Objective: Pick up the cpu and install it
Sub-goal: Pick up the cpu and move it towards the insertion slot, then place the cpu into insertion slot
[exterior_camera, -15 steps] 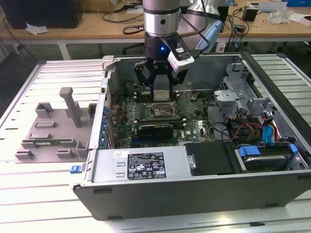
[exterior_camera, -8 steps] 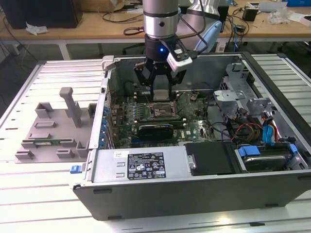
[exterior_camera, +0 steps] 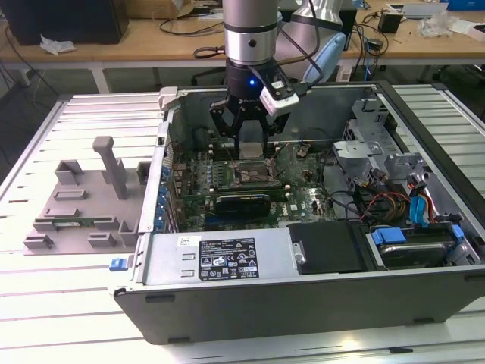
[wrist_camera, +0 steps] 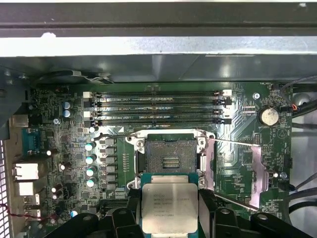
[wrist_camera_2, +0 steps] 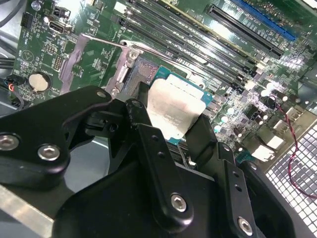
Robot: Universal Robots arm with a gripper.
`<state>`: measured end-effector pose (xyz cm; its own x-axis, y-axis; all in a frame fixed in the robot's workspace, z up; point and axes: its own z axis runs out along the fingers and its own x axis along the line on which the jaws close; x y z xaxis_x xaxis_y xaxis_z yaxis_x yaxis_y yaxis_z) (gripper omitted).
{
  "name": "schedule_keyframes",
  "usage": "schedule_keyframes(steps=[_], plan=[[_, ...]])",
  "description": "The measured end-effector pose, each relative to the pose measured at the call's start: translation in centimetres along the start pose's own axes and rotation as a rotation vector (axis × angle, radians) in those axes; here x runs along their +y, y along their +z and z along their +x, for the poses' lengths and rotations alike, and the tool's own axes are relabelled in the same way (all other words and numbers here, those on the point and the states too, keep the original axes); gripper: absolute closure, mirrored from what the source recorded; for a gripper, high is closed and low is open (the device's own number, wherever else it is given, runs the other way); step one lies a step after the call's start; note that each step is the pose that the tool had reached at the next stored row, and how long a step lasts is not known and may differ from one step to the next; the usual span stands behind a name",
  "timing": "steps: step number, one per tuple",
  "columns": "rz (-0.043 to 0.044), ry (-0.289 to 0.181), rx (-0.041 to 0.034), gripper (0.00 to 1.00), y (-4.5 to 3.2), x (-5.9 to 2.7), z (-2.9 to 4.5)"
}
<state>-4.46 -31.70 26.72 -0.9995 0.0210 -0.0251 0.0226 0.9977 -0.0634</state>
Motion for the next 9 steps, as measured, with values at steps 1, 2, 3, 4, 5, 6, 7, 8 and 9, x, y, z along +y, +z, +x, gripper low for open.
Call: schedule_keyframes(steps=[1,2,3,4,5,6,7,8,9], plan=[[0.0000,0.000,0.0000,0.45,0.00,0.00,0.00],[0.0000,0.000,0.0000,0.45,0.00,0.00,0.00],[0.0000,0.000,0.0000,0.45,0.01,0.00,0.00],[0.0000,0.000,0.0000,0.45,0.01,0.00,0.00],[0.0000,0.000,0.0000,0.45,0.01,0.00,0.00],[0.0000,0.000,0.0000,0.45,0.01,0.00,0.00],[0.0000,0.000,0.0000,0.45,0.01,0.00,0.00],[0.0000,0.000,0.0000,0.45,0.01,0.00,0.00],[0.0000,0.000,0.0000,0.45,0.01,0.00,0.00]])
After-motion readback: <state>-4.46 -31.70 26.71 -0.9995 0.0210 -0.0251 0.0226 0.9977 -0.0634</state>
